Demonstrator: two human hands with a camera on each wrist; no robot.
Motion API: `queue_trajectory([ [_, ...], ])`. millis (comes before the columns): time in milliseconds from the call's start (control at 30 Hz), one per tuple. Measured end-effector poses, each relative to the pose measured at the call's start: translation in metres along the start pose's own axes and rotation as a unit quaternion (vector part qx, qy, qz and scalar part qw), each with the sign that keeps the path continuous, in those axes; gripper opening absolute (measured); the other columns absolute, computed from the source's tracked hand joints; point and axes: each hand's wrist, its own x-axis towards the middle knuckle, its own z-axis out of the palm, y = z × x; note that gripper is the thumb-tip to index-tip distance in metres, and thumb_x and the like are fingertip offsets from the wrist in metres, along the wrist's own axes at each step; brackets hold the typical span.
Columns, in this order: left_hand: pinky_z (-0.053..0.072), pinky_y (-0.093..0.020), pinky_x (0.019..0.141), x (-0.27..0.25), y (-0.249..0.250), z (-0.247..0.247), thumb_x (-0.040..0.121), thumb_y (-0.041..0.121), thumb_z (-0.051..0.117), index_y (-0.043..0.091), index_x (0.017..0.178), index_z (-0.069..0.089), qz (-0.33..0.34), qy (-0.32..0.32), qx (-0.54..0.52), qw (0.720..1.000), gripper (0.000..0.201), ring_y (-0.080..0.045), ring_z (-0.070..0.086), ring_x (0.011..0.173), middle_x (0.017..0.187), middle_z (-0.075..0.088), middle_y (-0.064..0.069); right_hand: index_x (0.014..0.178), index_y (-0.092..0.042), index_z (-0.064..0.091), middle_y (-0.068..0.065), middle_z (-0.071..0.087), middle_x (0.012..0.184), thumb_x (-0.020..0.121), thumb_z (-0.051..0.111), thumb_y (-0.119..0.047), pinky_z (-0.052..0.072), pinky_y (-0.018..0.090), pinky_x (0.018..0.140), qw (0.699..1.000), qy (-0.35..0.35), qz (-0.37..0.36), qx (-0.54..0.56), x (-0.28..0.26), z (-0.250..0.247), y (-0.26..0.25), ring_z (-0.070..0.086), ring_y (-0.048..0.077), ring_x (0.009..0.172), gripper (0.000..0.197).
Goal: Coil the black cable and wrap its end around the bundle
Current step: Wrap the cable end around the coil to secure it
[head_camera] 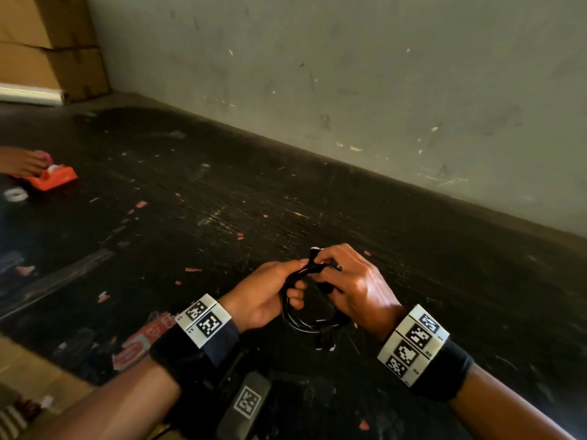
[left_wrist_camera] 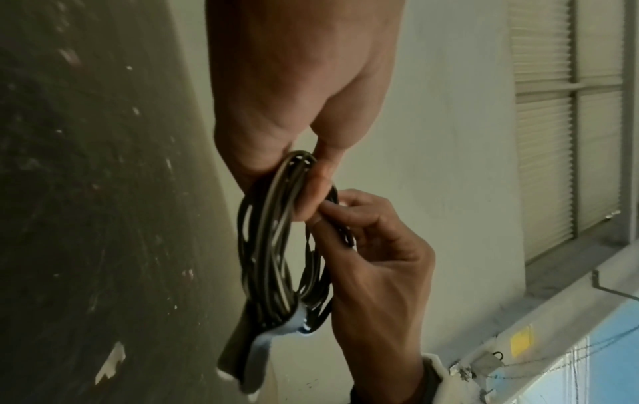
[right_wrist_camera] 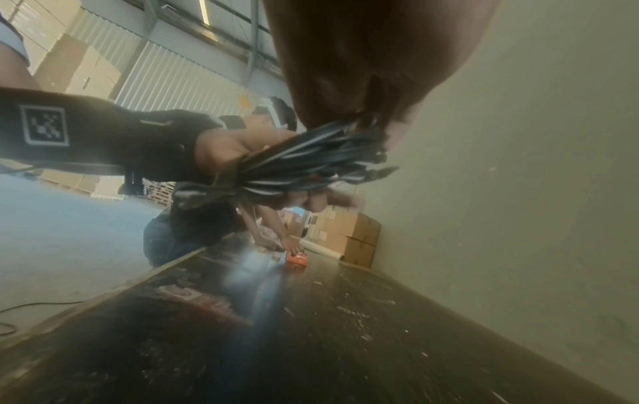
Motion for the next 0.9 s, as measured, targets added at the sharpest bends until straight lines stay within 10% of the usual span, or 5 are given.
queue_trajectory([
  [400, 0.043, -0.020, 0.043, 0.010, -0.008, 0.014, 0.094, 0.011, 0.048, 0.007, 0.093, 0.060, 0.008, -0.006, -0.064, 0.998, 0.012, -0.009, 0.047, 0.046, 0.061, 0.051, -0.004, 0.091, -0.015, 0.070, 0.004, 0.064, 0.104, 0.080, 0.067, -0.019, 0.050, 0.031, 0.081, 0.998, 0.029, 0.060, -0.015, -0.021, -0.018, 0.010, 0.059, 0.017, 0.095, 0.012],
  [633, 0.043, -0.022, 0.045, 0.016, -0.020, 0.031, 0.093, 0.011, 0.053, 0.008, 0.085, 0.058, 0.086, -0.011, 0.117, 0.989, 0.010, -0.009, 0.047, 0.046, 0.061, 0.050, -0.004, 0.094, -0.017, 0.068, 0.005, 0.060, 0.120, 0.082, 0.066, -0.019, 0.039, 0.028, 0.097, 0.993, -0.002, 0.106, 0.053, -0.026, -0.031, 0.012, 0.053, 0.014, 0.112, 0.013],
  [900, 0.029, -0.017, 0.041, 0.013, -0.005, 0.029, 0.095, 0.019, 0.051, 0.011, 0.083, 0.056, 0.094, -0.076, 0.218, 0.968, 0.015, -0.006, 0.038, 0.046, 0.061, 0.046, -0.001, 0.086, -0.010, 0.069, 0.006, 0.070, 0.084, 0.080, 0.071, -0.010, 0.054, 0.033, 0.079, 0.881, 0.030, 0.296, 0.367, -0.024, -0.032, 0.013, 0.066, 0.012, 0.078, 0.006],
])
